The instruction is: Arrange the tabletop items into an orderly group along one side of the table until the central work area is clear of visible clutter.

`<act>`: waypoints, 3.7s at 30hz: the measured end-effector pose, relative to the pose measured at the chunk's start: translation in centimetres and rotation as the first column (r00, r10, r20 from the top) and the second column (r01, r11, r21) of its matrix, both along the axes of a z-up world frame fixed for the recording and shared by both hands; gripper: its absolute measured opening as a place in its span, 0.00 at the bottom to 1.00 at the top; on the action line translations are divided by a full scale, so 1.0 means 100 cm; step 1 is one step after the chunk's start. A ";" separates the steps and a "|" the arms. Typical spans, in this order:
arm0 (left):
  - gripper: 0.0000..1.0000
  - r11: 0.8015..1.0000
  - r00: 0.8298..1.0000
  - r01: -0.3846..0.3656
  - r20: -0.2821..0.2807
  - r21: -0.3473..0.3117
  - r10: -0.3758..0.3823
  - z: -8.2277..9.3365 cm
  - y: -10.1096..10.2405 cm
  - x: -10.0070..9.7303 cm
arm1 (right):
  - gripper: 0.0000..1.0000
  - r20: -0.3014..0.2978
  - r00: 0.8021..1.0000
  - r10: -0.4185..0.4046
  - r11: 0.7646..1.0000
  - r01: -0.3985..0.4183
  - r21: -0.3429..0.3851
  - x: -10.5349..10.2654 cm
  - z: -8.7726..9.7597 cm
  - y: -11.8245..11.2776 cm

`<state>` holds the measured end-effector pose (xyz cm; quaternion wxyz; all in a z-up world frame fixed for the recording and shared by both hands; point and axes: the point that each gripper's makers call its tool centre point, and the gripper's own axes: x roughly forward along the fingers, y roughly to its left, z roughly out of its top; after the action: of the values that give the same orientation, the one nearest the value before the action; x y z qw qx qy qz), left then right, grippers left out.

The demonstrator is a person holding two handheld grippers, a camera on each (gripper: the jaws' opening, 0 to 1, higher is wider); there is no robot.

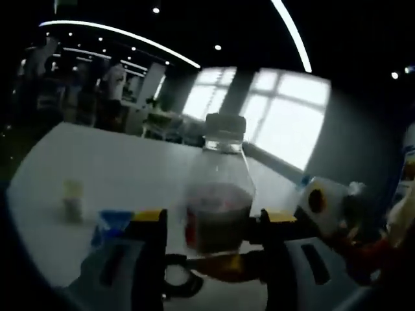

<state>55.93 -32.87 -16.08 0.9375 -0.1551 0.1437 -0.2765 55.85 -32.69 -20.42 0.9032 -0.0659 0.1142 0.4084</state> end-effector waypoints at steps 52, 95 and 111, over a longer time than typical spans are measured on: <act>0.37 0.971 0.972 0.216 0.075 0.099 -0.224 0.009 -0.015 -0.014 | 0.45 -0.187 0.968 0.165 0.985 -0.151 0.084 -0.027 0.005 -0.005; 0.37 0.702 0.674 0.712 0.268 0.014 -0.689 0.068 -0.044 -0.083 | 0.44 -0.069 0.784 0.617 0.748 -0.557 0.361 -0.100 0.059 0.014; 0.45 0.837 0.821 0.546 0.220 -0.035 -0.527 0.070 -0.030 -0.055 | 0.41 -0.002 0.895 0.446 0.837 -0.416 0.355 -0.066 0.064 0.010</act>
<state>50.39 -35.89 -9.04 0.8225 -0.1246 0.0723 -0.5501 49.25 -31.66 -14.04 0.7796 0.0872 0.0612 0.6172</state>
